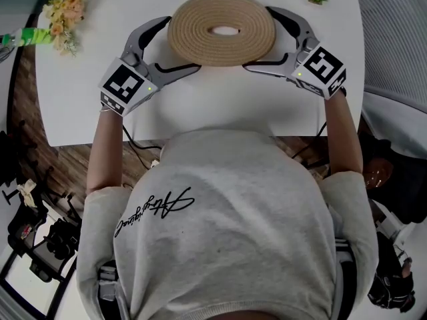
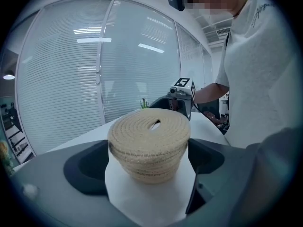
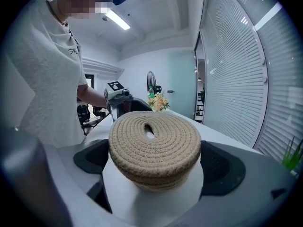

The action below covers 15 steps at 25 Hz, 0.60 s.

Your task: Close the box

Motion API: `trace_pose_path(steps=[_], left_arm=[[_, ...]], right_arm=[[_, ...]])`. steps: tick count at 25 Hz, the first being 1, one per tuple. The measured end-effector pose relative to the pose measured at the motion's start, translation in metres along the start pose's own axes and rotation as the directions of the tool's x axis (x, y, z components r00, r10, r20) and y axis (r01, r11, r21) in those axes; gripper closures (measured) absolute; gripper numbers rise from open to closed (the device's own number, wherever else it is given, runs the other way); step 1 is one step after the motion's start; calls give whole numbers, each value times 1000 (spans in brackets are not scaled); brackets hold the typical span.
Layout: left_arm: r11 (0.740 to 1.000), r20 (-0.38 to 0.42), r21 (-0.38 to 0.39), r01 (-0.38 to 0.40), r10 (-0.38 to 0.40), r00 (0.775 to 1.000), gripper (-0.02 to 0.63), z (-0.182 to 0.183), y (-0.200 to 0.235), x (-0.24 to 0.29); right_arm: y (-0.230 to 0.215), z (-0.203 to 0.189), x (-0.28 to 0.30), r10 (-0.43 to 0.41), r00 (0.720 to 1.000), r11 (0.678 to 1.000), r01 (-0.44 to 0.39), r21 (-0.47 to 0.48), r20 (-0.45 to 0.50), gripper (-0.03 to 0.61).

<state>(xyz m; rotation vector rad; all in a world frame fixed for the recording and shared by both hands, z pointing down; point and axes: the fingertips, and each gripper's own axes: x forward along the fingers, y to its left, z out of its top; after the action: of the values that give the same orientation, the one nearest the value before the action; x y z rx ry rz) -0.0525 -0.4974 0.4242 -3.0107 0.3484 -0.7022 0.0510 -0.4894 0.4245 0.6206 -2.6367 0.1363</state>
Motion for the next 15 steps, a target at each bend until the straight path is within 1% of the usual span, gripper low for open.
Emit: trace_pose_path(steps=[2,7,10,13,15], left_arm=[[1000,18,-10,-23,23,1000,106,1,-1,-1],[995,95,-82,-61,69,993,106,4,-5,-5],[991,114,-101,-88,99,989,106,3,-1,-10],[986,142,-130,-108,126,982,107,9,-2,-16],[982,163,-148,-119,143,976,106,14,-4,-21]], right_arm=[[0,0,-2,-11,1000,1000,11,10,15,-12],[1,-2,-3,-49,998,998,47,28,50,-11],[1,-3,-5,-82,995,996,80,31,62,-11],[1,3,-15,-134,985,991,130,44,109,-11],[3,10,-21,-154,977,987,147,61,145,-9]])
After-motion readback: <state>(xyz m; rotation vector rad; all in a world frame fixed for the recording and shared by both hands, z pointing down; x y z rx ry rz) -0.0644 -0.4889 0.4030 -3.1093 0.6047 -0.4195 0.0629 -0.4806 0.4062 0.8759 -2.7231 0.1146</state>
